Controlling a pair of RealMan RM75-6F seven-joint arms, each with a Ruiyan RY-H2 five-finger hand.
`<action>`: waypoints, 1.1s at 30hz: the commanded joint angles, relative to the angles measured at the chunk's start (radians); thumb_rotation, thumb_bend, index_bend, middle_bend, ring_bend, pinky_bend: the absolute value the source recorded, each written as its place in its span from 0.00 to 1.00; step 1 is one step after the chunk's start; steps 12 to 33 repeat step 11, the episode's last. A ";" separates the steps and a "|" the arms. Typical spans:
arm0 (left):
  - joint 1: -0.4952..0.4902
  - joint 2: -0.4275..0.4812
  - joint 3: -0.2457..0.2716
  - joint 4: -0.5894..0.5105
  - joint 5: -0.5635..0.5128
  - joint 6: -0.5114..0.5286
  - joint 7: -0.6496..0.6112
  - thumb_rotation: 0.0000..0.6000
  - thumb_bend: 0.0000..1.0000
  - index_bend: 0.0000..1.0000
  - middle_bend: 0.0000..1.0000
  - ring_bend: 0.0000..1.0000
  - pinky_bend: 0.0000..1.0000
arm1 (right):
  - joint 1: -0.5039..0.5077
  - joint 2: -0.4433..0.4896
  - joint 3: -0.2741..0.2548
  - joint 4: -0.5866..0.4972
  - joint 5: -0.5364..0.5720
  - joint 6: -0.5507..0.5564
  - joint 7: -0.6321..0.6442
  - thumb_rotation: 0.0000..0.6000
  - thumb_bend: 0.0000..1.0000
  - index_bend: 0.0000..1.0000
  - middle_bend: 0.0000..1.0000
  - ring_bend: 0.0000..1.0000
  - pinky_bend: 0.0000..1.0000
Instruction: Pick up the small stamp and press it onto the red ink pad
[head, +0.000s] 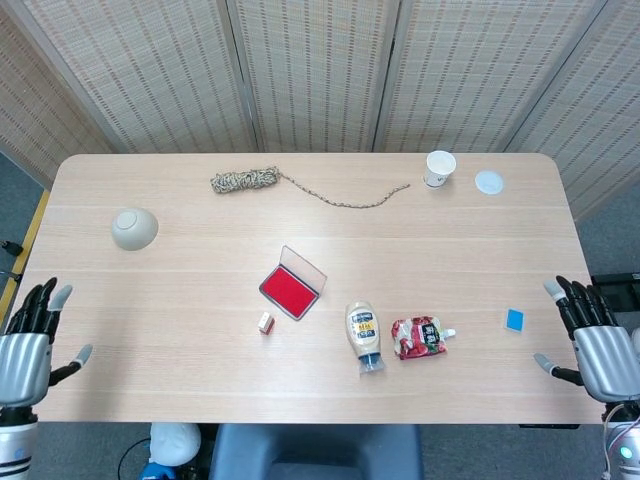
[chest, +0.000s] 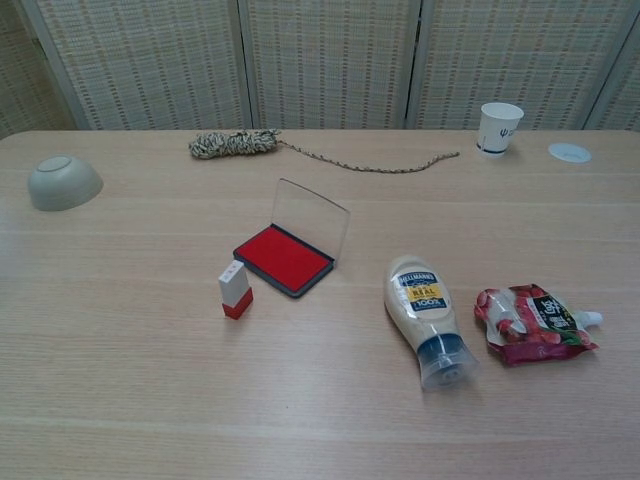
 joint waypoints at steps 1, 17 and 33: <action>0.054 -0.013 0.005 0.039 -0.008 -0.046 -0.021 1.00 0.25 0.00 0.00 0.00 0.20 | 0.005 -0.007 -0.003 -0.002 -0.004 -0.009 -0.017 1.00 0.14 0.00 0.00 0.00 0.00; 0.119 0.034 -0.034 -0.021 0.081 -0.011 0.026 1.00 0.25 0.00 0.00 0.00 0.18 | 0.005 -0.016 -0.028 -0.012 -0.052 -0.006 -0.047 1.00 0.14 0.00 0.00 0.00 0.00; 0.119 0.034 -0.034 -0.021 0.081 -0.011 0.026 1.00 0.25 0.00 0.00 0.00 0.18 | 0.005 -0.016 -0.028 -0.012 -0.052 -0.006 -0.047 1.00 0.14 0.00 0.00 0.00 0.00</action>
